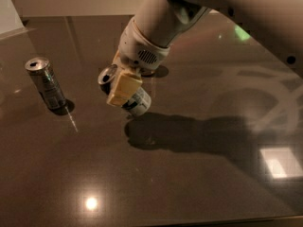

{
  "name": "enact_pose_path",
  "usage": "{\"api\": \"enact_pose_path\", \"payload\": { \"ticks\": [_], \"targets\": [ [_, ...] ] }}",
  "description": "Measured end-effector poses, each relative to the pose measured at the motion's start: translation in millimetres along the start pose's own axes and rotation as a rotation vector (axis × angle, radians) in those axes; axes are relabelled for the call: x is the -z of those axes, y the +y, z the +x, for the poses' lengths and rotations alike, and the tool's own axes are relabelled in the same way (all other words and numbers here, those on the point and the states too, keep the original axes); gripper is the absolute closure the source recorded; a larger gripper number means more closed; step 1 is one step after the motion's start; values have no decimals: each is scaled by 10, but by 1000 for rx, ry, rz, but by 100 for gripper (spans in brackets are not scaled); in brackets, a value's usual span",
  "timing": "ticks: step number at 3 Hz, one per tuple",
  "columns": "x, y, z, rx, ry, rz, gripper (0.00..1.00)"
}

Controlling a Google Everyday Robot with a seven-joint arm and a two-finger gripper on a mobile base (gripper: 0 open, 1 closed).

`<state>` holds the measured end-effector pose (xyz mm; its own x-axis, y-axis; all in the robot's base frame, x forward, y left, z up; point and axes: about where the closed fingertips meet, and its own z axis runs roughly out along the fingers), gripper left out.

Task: Knock 7up can over

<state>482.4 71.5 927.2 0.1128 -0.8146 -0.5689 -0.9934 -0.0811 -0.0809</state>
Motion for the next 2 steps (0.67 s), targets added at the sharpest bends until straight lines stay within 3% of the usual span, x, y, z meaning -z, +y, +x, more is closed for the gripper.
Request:
{"api": "enact_pose_path", "payload": {
  "ticks": [1, 2],
  "targets": [
    [-53, -8, 289, 26, 205, -32, 100],
    [-59, -22, 502, 45, 339, -37, 100]
  ]
}}
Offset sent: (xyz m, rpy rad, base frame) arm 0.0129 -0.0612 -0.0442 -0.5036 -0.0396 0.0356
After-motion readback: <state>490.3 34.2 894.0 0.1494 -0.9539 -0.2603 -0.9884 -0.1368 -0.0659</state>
